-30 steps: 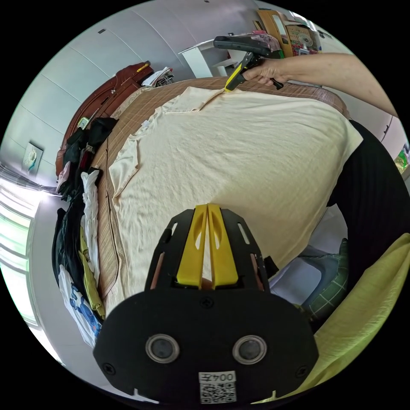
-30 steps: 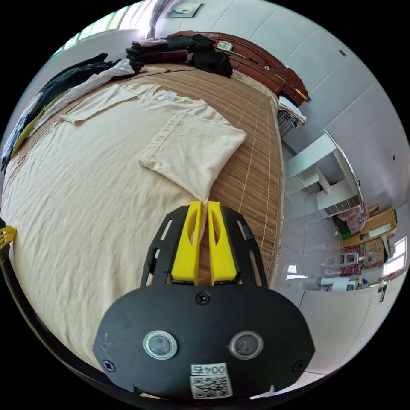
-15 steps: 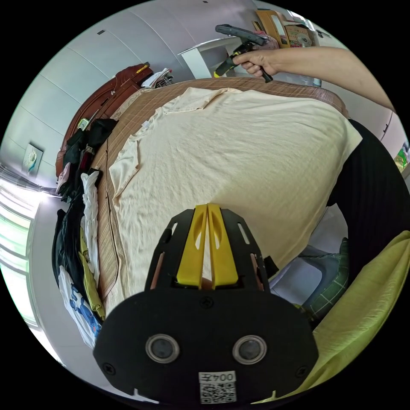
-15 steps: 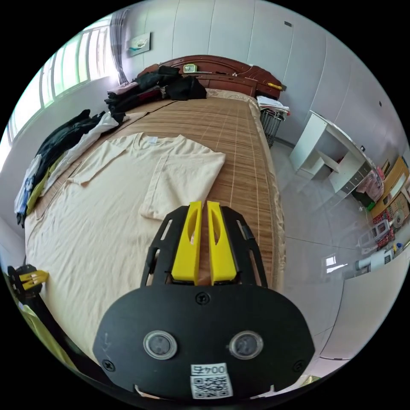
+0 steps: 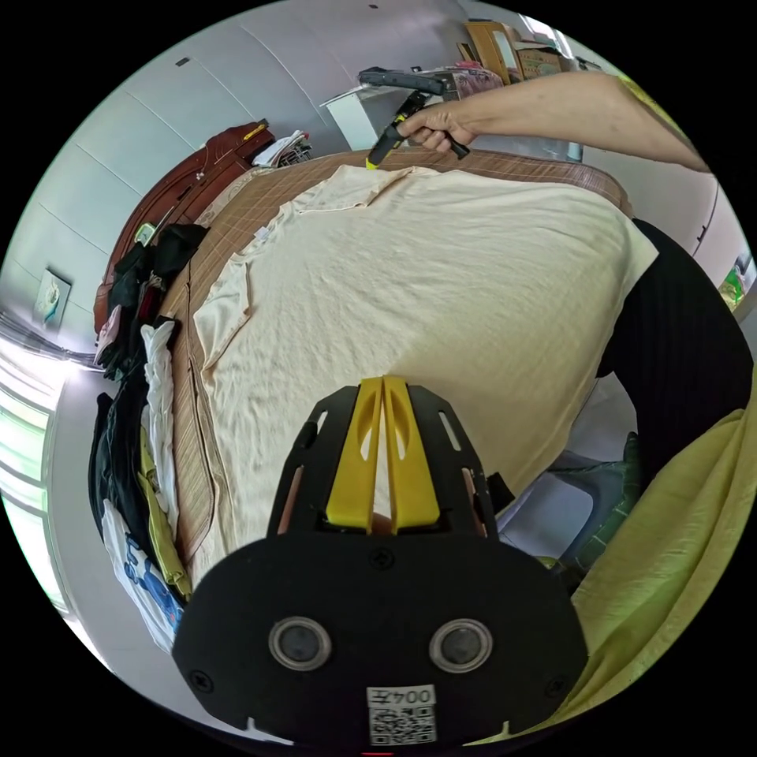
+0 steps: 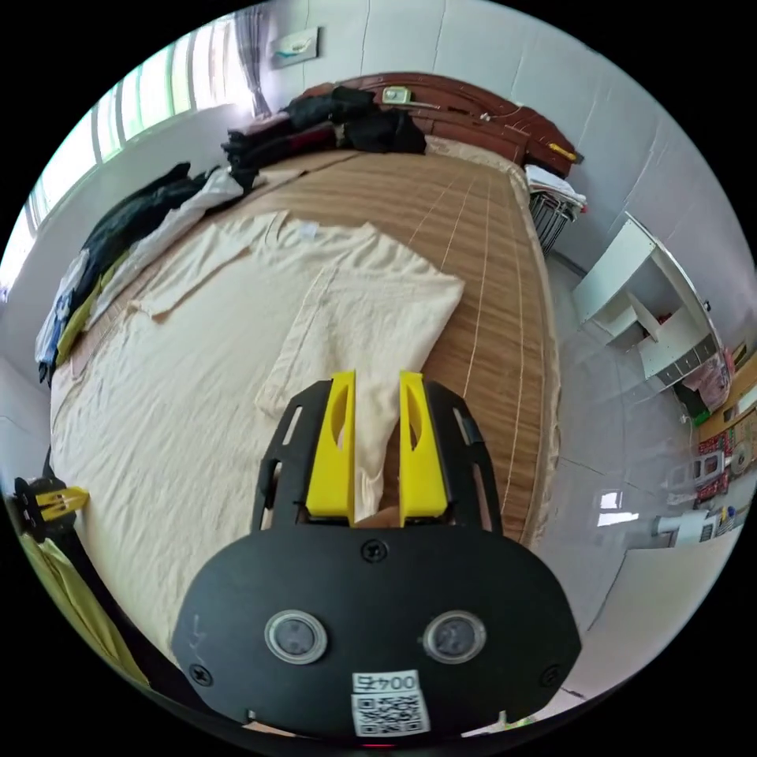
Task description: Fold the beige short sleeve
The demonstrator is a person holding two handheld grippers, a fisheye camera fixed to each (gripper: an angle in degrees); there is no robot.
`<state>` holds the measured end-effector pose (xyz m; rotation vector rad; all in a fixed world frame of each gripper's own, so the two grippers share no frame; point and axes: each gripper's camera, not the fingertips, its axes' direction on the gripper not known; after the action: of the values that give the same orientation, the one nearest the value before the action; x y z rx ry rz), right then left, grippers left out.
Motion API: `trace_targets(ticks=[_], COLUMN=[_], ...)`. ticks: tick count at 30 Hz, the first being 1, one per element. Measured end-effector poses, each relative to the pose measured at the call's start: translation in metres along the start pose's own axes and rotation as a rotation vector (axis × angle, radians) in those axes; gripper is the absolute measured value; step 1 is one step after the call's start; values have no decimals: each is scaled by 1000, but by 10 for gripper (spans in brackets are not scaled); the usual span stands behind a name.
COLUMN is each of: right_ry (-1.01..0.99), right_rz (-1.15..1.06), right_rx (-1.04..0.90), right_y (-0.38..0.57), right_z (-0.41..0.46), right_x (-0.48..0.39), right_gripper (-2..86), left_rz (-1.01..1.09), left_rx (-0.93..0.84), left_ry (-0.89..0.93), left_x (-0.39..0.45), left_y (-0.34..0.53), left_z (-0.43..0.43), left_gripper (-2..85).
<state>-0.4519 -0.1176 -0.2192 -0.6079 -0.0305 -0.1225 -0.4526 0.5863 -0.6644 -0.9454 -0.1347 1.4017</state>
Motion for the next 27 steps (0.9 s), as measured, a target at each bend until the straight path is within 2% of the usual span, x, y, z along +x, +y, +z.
trace_targets(ticks=[8, 12, 13, 15, 17, 21, 27], right_ry=[22, -3, 28, -8, 3, -28, -203], right_rz=[127, 186, 214, 246, 320, 273, 211], right_rx=[9, -42, -110, -68, -68, -9, -87], right_y=[-74, -86, -85, -78, -71, -36, 100], right_z=[41, 73, 89, 88, 73, 12, -94], right_x=[68, 93, 102, 116, 127, 103, 14], right_gripper=[73, 65, 65, 65, 71, 82, 97], left_rz=[-30, -45, -49, -51, -52, -57, -108], left_rx=[-5, -8, -9, -11, -12, -7, -45], left_ry=[54, 64, 65, 65, 63, 34, -57], left_x=[-12, -15, -15, -15, -15, -11, 1], left_y=[1, 2, 2, 2, 2, 3, 0], left_z=[-3, -6, -7, -9, -10, -16, -23], left_gripper=[3, 3, 3, 3, 3, 3, 3])
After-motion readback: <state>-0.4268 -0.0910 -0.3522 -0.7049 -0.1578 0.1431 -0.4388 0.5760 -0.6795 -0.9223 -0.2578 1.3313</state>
